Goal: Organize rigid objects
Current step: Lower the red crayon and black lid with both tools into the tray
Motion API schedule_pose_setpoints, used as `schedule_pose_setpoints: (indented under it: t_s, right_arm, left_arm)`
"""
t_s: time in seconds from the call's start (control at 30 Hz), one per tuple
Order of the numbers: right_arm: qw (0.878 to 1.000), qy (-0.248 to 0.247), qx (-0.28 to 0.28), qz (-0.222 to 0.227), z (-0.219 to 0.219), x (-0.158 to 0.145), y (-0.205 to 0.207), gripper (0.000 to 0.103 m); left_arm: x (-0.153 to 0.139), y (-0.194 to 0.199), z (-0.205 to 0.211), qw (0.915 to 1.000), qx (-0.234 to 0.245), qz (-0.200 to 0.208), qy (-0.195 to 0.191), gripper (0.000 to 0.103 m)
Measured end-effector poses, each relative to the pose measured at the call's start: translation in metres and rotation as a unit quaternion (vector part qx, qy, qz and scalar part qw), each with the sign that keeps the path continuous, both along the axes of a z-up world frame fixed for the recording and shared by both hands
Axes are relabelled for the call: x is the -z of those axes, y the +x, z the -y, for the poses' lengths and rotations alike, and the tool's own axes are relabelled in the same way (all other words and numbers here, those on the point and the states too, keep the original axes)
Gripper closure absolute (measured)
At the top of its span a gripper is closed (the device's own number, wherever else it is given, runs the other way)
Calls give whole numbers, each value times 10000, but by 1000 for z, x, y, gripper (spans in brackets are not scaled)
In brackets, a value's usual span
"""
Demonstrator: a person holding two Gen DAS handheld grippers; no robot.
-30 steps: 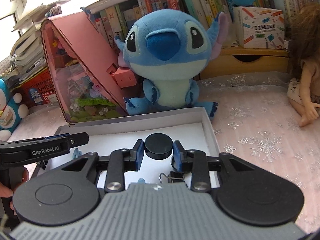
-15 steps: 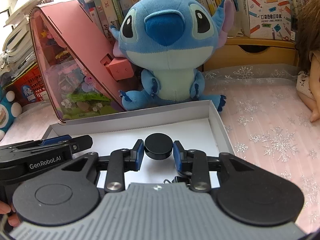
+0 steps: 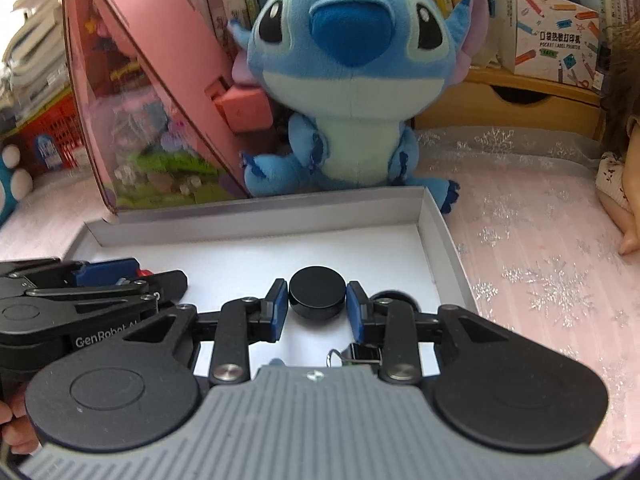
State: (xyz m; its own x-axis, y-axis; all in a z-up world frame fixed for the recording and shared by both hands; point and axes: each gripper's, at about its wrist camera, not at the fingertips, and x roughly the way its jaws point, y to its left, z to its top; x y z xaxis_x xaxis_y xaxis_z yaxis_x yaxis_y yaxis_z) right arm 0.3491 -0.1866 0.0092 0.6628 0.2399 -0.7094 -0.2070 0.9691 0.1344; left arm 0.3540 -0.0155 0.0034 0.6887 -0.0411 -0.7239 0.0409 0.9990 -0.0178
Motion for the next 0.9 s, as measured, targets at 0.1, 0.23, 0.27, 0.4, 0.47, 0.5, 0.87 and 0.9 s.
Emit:
schedule_pose_setpoints:
  t_s: [0.1, 0.23, 0.27, 0.4, 0.47, 0.5, 0.87, 0.9]
  right_arm:
    - [9999, -96, -60, -24, -2, 0, -1, 67]
    - [9997, -191, -133, -109, -3, -2, -1, 66]
    - [9995, -219, -153, -140, -3, -2, -1, 66]
    - [9989, -352, -208, -220, -5, -4, -2, 67]
    - [9986, -408, -235, -238, -5, -4, -3, 67]
    - [9985, -431, -250, -246, -5, -4, -4, 67]
    - [9971, -590, -356, -317, -8, -7, -14, 67]
    - [9971, -594, -363, -318, -8, -7, -15, 67]
  left_arm:
    - [0, -2, -1, 10000, 15, -33, -18, 62]
    - [-3, -1, -3, 9999, 35, -156, -35, 62]
    - [-3, -1, -3, 9998, 72, -196, -33, 62]
    - [-6, -2, -3, 9993, 188, -326, -46, 62]
    - [-6, -3, -2, 9991, 208, -356, -23, 62]
    - [-7, -4, -2, 9991, 218, -371, -24, 62]
    - [-9, -15, 0, 9984, 334, -446, 45, 61]
    - [-9, -17, 0, 9985, 331, -444, 51, 61]
